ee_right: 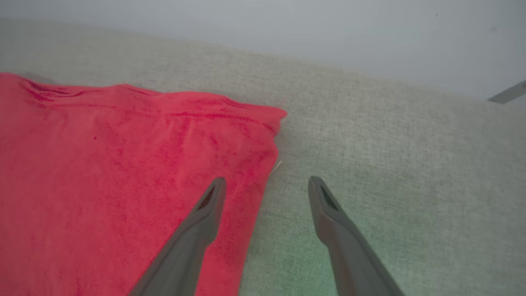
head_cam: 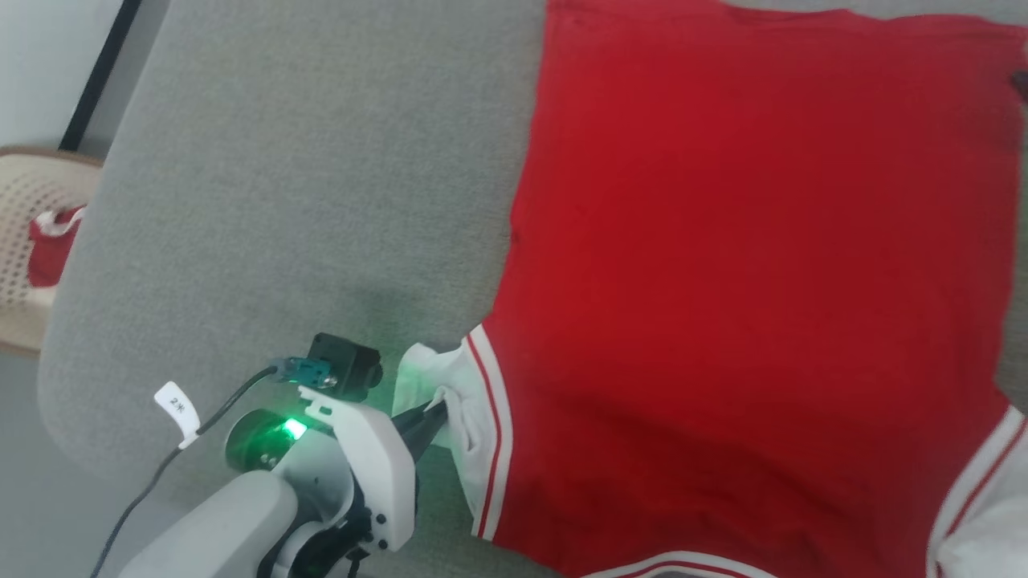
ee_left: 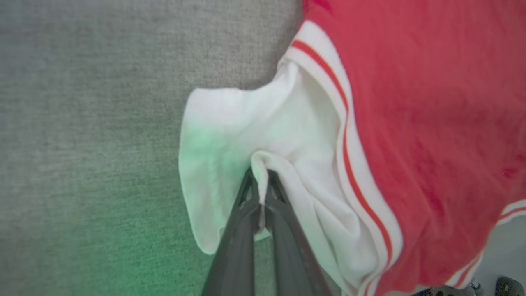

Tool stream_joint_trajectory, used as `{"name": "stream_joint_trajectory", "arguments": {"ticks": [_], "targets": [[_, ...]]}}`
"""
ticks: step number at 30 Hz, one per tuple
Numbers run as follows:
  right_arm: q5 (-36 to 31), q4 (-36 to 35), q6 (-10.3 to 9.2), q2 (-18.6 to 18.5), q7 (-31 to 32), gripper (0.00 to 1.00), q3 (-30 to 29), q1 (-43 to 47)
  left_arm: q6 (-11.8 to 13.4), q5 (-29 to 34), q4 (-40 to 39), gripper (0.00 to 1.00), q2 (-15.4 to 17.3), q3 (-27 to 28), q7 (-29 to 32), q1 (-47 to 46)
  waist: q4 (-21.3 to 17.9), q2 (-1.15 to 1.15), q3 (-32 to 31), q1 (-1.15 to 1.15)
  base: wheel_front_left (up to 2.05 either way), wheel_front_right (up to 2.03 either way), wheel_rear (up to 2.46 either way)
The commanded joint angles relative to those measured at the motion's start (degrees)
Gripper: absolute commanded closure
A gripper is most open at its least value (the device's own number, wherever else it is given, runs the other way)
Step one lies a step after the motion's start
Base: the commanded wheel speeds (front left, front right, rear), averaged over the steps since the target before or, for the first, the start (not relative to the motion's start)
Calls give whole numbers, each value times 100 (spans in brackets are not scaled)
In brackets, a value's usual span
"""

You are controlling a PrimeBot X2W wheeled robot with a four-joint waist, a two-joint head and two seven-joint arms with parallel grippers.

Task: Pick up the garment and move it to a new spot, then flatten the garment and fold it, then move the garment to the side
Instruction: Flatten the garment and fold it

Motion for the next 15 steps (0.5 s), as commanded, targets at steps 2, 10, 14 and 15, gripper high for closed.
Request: {"name": "stream_joint_trajectory", "arguments": {"ticks": [2, 10, 14, 15], "targets": [[-47, 411, 1, 5, 202, 0, -72, -289, -25, 26, 228, 100, -76, -66, 5, -79, 225, 0, 211, 0, 0, 0, 0], [-473, 1662, 0, 42, 885, 0, -203, -718, -209, 53, 630, 100, -364, -150, -68, -331, 423, 0, 427, 0, 0, 0, 0], [-703, 2111, -3, 145, 1219, 2, -186, -713, -280, -16, 859, 100, -443, -136, -104, -393, 429, 0, 437, 0, 0, 0, 0], [-753, 2144, -3, 185, 1287, 100, -121, -714, -292, -23, 910, 100, -447, -135, -116, -399, 418, 0, 431, 0, 0, 0, 0]]}}
